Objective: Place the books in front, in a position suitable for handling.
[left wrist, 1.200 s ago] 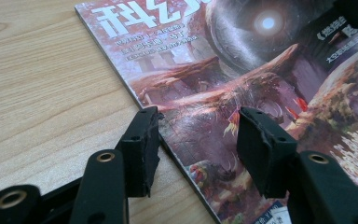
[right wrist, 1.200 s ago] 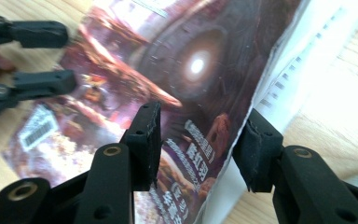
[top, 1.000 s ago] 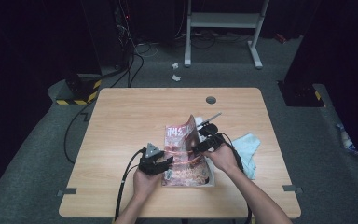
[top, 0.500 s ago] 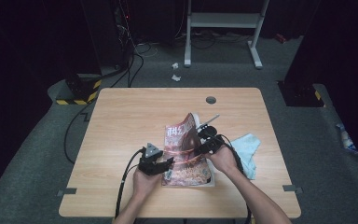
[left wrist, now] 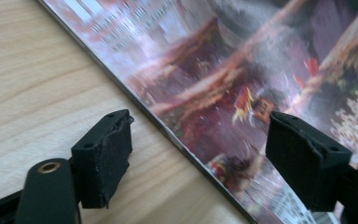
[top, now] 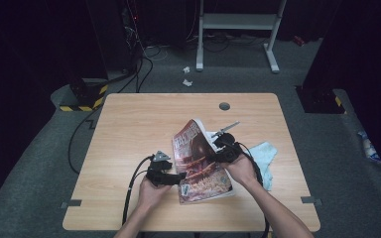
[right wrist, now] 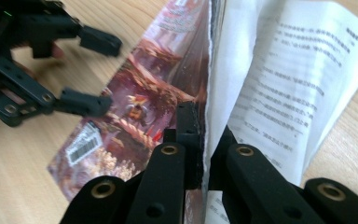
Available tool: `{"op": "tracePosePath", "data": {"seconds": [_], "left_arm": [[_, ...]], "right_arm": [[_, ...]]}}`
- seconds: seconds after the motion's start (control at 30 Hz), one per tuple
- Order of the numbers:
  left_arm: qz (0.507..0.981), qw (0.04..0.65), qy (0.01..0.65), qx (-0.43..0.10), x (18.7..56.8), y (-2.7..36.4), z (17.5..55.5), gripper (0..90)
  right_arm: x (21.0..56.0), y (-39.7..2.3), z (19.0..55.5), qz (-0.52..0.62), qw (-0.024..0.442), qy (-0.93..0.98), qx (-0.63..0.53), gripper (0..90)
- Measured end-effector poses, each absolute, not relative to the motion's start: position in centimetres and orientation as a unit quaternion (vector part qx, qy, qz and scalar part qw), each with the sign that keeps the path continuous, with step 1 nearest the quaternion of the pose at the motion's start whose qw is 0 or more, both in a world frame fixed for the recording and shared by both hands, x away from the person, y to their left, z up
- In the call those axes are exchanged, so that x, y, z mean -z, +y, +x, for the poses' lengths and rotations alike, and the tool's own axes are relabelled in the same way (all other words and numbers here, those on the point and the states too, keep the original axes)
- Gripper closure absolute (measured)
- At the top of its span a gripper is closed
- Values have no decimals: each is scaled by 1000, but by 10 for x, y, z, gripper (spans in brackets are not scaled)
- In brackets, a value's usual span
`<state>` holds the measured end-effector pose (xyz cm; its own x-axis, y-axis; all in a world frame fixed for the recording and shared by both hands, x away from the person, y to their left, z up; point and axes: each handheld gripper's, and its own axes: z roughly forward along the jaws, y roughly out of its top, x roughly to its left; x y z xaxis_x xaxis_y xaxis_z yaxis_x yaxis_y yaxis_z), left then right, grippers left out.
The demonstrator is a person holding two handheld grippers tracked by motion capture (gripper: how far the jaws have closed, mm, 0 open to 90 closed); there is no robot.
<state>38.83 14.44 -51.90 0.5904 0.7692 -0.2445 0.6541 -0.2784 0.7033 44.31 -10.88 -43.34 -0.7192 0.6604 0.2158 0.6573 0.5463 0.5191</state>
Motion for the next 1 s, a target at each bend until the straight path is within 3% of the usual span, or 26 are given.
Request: {"op": "tracePosePath", "data": {"seconds": [0.47, 0.63, 0.83, 0.93, 1.0], "left_arm": [[794, 417, 441, -12, 518, 134, 392, 231], [797, 411, 442, -22, 517, 136, 392, 341], [791, 411, 453, -19, 517, 137, 392, 410], [791, 411, 452, -18, 517, 138, 393, 436], [796, 404, 450, -31, 516, 137, 391, 464]], "right_arm": [[413, -114, 431, 326, 11, 881, -342, 879], [419, -115, 432, 330, 7, 880, -341, 878], [431, -114, 437, 348, 12, 881, -320, 868], [437, -117, 442, 366, 18, 877, -310, 802], [441, -120, 448, 381, 18, 876, -295, 700]]}}
